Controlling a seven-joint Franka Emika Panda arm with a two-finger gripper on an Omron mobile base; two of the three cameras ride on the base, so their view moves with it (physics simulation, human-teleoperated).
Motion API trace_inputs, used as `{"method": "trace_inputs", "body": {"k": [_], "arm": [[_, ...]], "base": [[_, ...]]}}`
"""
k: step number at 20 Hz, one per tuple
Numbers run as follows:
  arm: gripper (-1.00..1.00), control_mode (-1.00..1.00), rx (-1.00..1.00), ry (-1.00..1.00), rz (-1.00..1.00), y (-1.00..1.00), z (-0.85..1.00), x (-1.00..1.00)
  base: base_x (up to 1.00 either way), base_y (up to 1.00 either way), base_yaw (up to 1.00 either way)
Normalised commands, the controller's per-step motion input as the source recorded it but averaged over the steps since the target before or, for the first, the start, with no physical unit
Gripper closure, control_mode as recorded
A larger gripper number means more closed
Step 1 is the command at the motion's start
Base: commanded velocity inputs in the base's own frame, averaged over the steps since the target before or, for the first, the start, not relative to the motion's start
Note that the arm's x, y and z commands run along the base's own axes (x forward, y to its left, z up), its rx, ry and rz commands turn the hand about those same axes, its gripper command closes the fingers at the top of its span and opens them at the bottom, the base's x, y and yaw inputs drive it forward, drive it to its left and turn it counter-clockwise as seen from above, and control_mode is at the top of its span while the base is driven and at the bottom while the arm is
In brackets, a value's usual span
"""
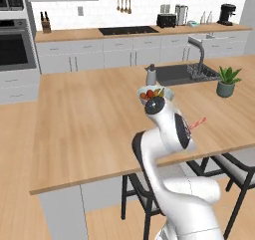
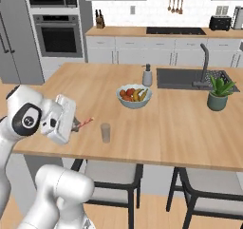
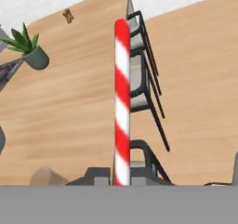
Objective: Take a straw from the drawer in front and place it inside the glass cup on the dining counter.
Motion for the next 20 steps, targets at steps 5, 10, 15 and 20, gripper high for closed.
{"method": "trace_inputs", "body": {"k": [5,10,15,20], "arm": [[1.00,-1.00,-0.55,0.10,0.00,0.01,0.33,0.40],[1.00,-1.00,-0.55,0.28,0.00,0.02,0.39,0.64],[1.00,-1.00,-0.34,0.37,0.00,0.02,0.25,0.68],[1.00,-1.00,-0.01,-0.12,0.00,0.00,-0.03,0.33]], "base": [[0.00,0.00,0.00],[0.00,0.00,0.00],[0.00,0.00,0.00],[0.00,0.00,0.00]]}}
